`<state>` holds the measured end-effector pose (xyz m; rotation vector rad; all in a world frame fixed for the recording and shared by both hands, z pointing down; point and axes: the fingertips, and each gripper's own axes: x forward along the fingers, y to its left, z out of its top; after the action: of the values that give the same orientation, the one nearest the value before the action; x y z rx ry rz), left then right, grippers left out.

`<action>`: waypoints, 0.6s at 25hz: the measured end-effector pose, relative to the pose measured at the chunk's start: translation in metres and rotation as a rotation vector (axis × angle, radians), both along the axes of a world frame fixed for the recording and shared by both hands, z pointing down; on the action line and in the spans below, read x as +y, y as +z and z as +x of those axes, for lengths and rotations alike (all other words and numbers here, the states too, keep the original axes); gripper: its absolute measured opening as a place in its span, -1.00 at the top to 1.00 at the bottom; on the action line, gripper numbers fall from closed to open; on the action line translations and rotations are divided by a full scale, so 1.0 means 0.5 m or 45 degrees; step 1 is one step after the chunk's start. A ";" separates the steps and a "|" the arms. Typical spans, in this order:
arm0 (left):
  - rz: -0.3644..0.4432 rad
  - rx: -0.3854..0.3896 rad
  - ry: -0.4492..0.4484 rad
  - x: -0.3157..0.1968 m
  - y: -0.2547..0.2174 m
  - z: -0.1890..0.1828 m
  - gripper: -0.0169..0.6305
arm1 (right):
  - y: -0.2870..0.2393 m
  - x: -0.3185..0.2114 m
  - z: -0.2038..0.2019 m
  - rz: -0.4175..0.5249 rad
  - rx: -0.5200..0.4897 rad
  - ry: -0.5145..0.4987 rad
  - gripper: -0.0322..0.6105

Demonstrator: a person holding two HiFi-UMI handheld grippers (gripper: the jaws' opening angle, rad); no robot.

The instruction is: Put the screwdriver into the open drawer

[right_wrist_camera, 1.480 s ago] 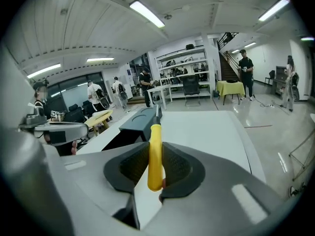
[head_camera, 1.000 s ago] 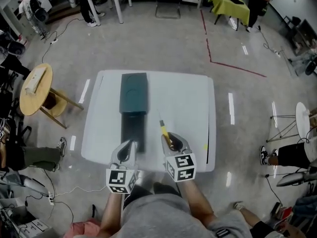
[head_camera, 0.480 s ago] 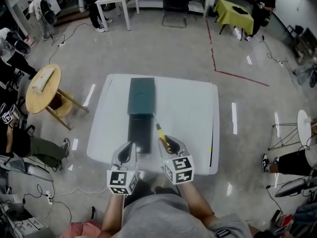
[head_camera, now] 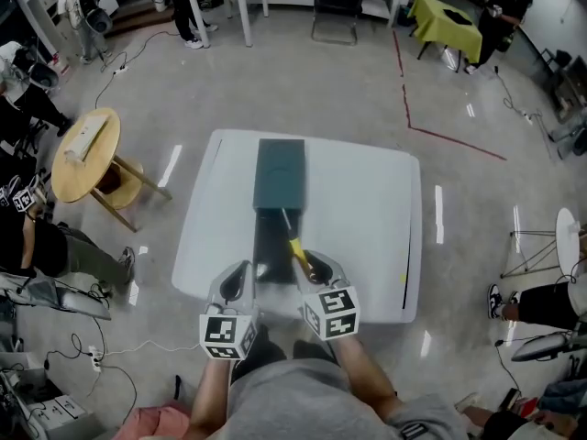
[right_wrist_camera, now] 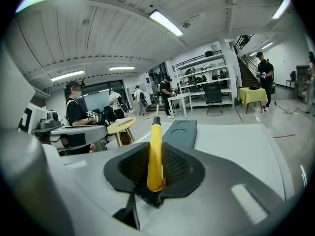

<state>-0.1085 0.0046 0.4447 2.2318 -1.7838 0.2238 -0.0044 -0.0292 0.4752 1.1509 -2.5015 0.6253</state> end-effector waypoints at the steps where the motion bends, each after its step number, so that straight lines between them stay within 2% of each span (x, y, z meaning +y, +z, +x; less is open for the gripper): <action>1: -0.006 0.004 0.005 -0.007 0.000 -0.007 0.91 | 0.004 -0.004 -0.008 -0.011 0.004 0.003 0.64; 15: -0.131 0.050 0.137 -0.104 0.074 -0.087 0.91 | 0.102 -0.063 -0.090 -0.189 0.075 0.107 0.64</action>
<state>-0.1519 -0.0475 0.4816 2.2456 -1.5965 0.2852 -0.0493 -0.0606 0.5262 1.2055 -2.3248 0.7733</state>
